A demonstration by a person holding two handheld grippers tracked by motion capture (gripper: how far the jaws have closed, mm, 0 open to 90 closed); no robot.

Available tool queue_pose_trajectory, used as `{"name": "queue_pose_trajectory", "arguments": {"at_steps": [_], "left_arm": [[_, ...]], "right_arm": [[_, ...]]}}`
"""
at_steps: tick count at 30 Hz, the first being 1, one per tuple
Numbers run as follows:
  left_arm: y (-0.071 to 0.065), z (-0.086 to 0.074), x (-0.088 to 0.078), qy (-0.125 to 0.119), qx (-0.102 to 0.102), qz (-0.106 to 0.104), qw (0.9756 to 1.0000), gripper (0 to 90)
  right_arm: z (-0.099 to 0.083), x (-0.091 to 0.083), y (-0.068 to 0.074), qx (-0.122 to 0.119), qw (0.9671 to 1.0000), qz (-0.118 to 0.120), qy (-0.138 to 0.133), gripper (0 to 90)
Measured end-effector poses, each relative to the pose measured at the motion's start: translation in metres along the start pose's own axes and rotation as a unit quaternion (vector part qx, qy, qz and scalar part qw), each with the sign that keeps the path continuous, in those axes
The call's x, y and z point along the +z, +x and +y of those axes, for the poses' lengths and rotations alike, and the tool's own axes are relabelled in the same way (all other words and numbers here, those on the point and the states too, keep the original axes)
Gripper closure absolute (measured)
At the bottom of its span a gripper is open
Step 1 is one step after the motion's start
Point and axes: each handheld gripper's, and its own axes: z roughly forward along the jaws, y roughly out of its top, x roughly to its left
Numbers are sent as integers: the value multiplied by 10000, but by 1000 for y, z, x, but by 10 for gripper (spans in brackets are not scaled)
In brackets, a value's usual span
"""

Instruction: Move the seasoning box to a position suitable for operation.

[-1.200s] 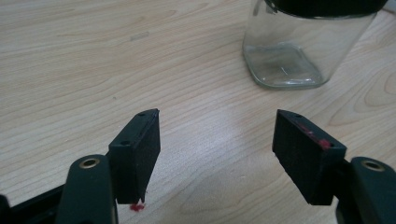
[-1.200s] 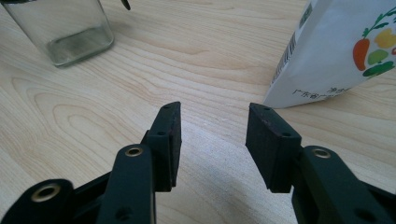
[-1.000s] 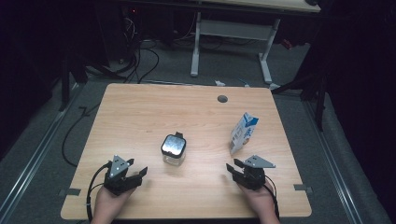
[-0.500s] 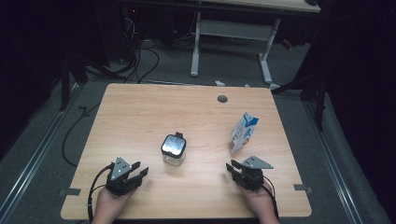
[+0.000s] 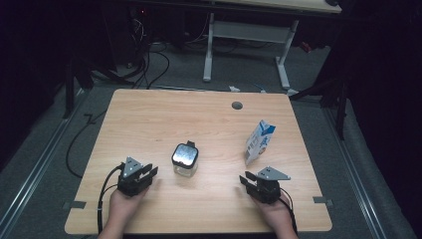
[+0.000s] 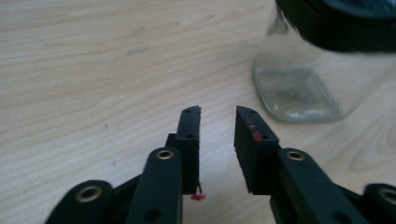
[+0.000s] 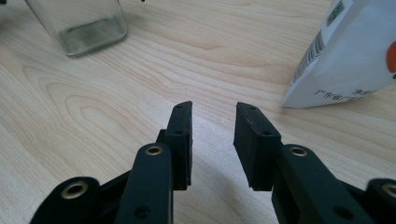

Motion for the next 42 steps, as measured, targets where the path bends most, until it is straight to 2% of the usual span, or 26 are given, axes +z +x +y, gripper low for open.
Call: {"name": "queue_pose_trajectory", "arguments": {"at_steps": [3,6,9,12,13,18,23,26,35,42], "left_arm": [[0,2,7,15,-27,-10,10000,834],[-9,9,20,-29,-4,-45,10000,897],[-13,12,27,-69,-10,-38,10000,899],[-16,15,37,-125,-115,-44,9998,899],[-19,14,40,-157,-62,-42,9998,899],[-21,14,38,-228,5,-141,9996,900],[-20,15,39,-137,38,-234,9996,900],[-23,14,38,-101,133,-293,9994,900],[-27,16,39,-124,194,-379,9990,900],[-32,12,34,-141,238,-389,9989,900]], "right_arm": [[0,1,1,-45,10000,-2,26,672],[0,1,1,-82,10000,0,34,665],[0,1,2,-71,10000,28,39,666],[0,0,2,-107,9999,26,41,667],[0,0,2,-145,9999,27,44,667],[-2,0,3,-156,9999,-5,74,668],[-3,3,5,-192,9998,4,96,668],[-3,4,7,-233,9997,-4,109,666],[-4,2,5,-174,9998,-12,93,655],[-4,1,3,-136,9999,-9,54,651]]}}
